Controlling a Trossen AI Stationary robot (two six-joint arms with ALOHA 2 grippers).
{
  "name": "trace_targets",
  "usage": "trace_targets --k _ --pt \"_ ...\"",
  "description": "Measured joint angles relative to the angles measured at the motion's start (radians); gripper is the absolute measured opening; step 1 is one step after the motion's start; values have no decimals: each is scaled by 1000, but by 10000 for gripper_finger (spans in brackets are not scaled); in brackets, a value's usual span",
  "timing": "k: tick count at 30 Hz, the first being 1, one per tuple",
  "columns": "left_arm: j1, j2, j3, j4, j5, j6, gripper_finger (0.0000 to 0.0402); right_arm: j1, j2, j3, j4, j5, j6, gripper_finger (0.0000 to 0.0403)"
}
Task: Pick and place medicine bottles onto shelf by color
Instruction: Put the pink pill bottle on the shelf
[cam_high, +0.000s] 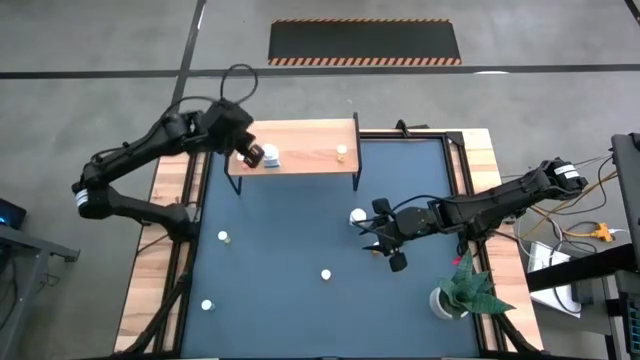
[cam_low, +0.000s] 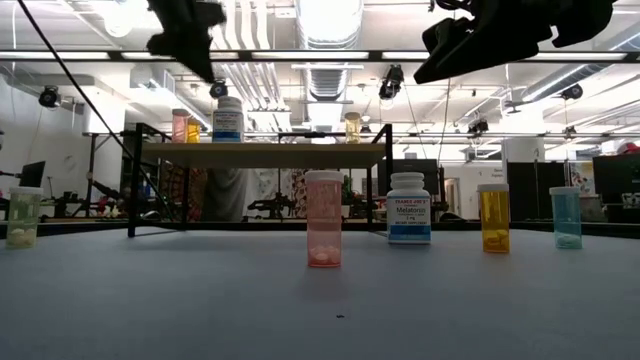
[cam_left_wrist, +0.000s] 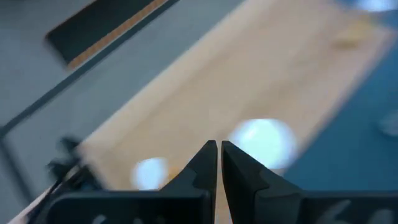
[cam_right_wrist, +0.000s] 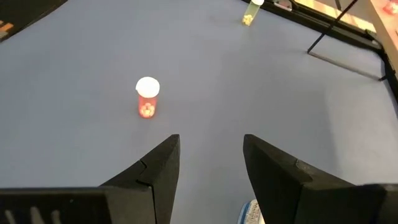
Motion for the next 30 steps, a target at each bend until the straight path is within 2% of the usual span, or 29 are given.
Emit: trace_targets --k 3,6,12,16,22,26,30 --pt "-138 -29 -3 33 3 -17 5 0 0 -1 13 0 41 169" --pt "-305 -54 -35 133 -5 -51 5 1 0 -16 62 -1 98 169" --pt "-650 -66 -203 480 -112 -13 5 3 32 -24 138 0 212 169" --pt "-817 -53 -341 743 -168 84 5 3 81 -24 211 -2 248 169" --pt "-913 -44 -501 1050 -187 227 5 7 189 28 237 -10 237 187" --pt "-913 -64 -524 1080 -202 295 5 9 264 104 232 -11 216 212" --pt "-912 -85 -524 1081 -260 370 5 9 346 174 207 -63 214 231"
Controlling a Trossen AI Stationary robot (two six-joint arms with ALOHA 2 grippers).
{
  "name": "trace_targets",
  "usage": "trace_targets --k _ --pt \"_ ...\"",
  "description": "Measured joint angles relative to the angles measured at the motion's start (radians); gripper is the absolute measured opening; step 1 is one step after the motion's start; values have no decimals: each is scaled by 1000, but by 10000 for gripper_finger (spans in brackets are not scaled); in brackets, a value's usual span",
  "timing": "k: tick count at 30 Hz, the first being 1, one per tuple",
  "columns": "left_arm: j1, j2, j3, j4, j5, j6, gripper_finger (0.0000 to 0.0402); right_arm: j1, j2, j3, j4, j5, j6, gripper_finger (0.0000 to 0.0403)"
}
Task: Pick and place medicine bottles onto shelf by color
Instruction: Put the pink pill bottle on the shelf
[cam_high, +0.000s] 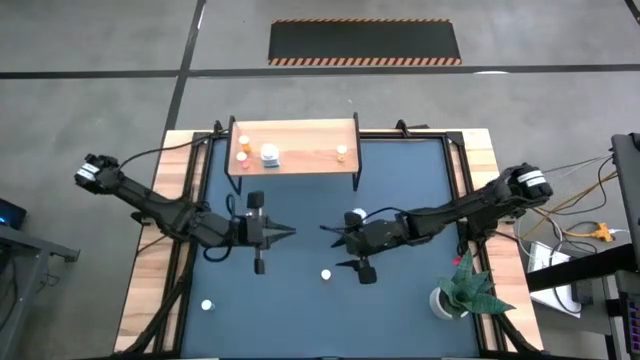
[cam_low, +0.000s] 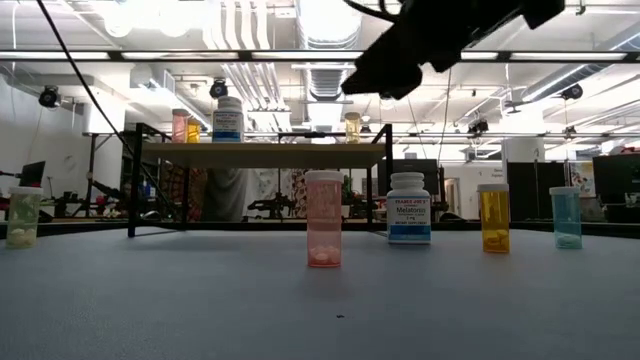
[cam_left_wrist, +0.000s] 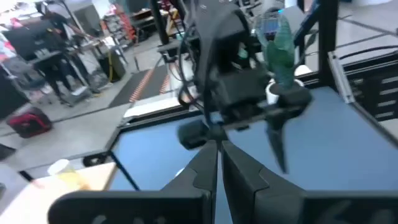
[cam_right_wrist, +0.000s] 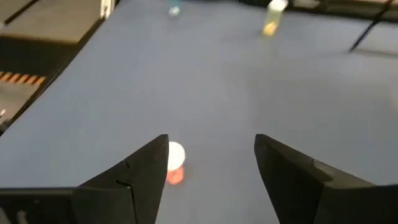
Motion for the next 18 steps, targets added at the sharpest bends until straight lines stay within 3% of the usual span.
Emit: trace_targets --k 12,18 --pt "-5 -27 -152 134 -6 37 5 18 257 273 -299 -20 81 236" --pt "-6 -82 -184 159 -7 75 5 25 333 337 -339 -64 69 231"
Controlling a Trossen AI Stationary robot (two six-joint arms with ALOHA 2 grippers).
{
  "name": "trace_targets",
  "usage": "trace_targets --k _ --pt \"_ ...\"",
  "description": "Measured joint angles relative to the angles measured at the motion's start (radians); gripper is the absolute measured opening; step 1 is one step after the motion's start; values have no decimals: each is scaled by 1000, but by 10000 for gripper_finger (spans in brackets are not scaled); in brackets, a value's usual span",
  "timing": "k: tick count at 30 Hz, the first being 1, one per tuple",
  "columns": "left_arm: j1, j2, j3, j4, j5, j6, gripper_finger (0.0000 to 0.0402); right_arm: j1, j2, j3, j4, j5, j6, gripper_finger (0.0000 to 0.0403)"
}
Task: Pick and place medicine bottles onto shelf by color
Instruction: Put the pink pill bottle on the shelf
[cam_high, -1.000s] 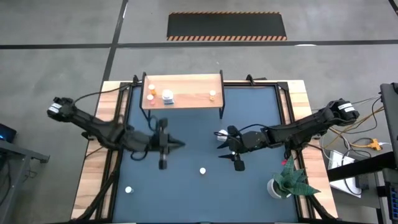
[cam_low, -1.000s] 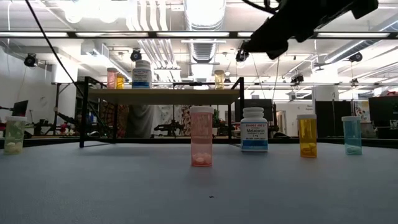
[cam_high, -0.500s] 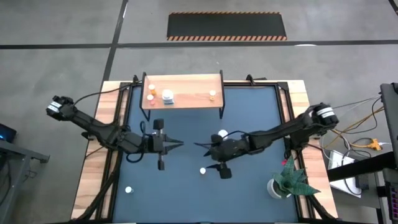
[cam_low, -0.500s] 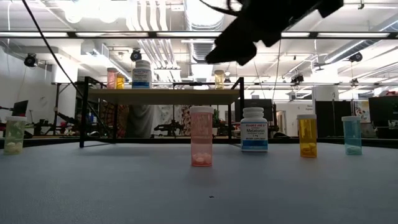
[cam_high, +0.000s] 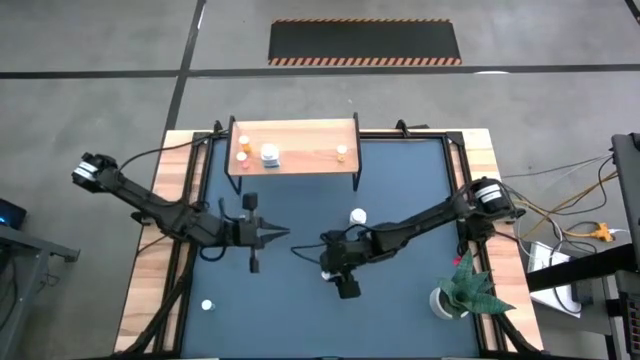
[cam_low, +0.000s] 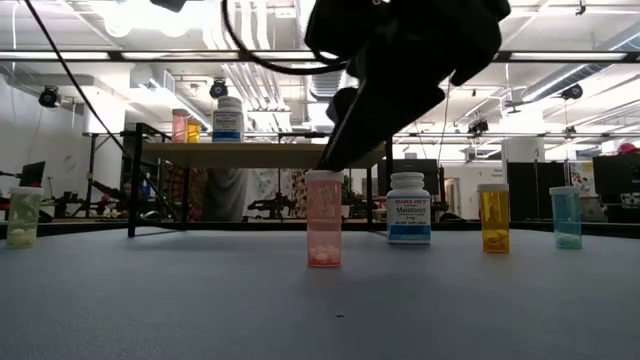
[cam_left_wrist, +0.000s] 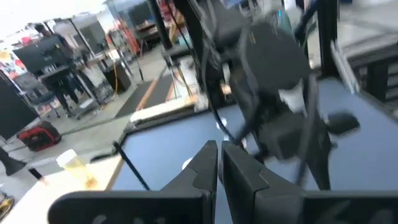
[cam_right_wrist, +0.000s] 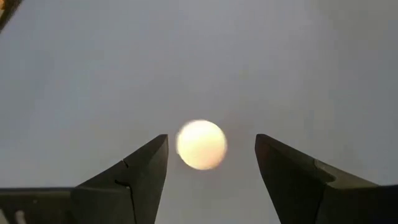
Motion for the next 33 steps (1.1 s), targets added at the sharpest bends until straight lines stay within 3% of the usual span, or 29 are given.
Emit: trace_targets --k 11,25,33 --pt "-34 -120 -39 -5 5 -24 5 3 35 11 5 -11 21 225" --pt "-91 -120 -51 3 7 -25 5 3 35 8 27 -7 18 123" --pt "-92 -120 -56 3 7 -25 5 3 35 9 25 -7 29 119"
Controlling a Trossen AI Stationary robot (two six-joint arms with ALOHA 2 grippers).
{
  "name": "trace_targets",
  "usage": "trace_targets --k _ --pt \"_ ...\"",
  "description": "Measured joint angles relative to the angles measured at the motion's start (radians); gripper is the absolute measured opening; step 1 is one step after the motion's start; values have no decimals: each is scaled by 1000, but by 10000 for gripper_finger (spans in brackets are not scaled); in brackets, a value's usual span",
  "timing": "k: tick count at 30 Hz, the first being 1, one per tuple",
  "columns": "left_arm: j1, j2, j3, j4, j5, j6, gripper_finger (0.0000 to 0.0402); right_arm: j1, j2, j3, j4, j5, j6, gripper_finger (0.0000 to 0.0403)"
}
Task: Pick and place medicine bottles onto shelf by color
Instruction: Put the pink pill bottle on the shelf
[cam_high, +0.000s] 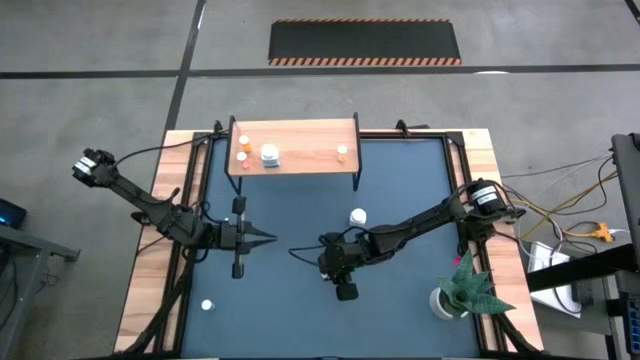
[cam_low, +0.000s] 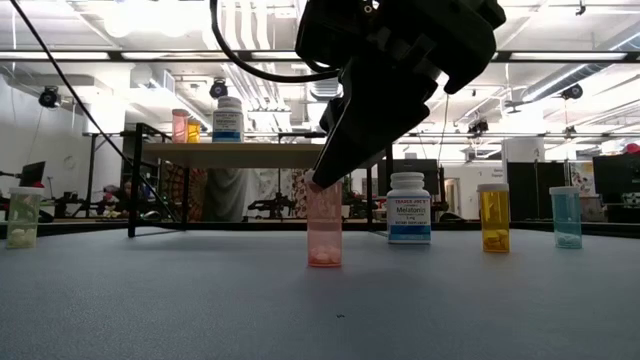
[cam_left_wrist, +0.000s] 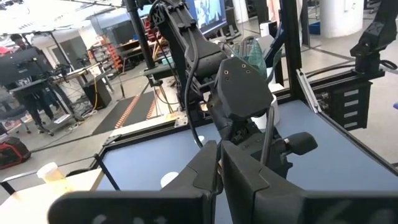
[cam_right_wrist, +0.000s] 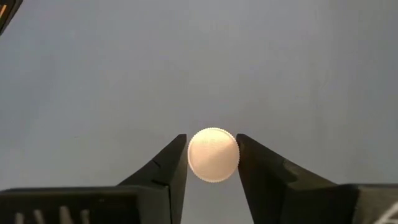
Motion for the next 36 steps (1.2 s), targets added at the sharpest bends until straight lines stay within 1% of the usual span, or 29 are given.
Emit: trace_targets --k 3,6,9,12,16,20,23,26,32,36 --pt "-1 -3 -1 0 0 0 5 0 -10 15 -27 0 0 122" --pt "-5 -20 0 1 0 16 5 0 -27 63 -104 0 0 120" --pt "-5 -52 3 2 -9 82 5 -6 -32 149 -219 3 -14 117" --pt "-5 -97 -1 17 -49 127 5 -21 -32 257 -332 3 -31 117" --pt "-5 -159 -39 30 -66 132 5 -62 -33 405 -424 3 -44 118" --pt "-6 -194 -73 43 -66 131 5 -119 -33 521 -447 5 -47 117" --pt "-6 -205 -88 80 -66 132 5 -167 -33 584 -447 8 -67 115" --pt "-6 -213 -90 83 -66 132 5 -217 -20 644 -447 15 -77 115" --pt "-6 -219 -91 86 -66 132 5 -307 48 754 -457 15 -91 115" --pt "-6 -219 -91 87 -66 132 5 -366 94 814 -501 14 -104 114"
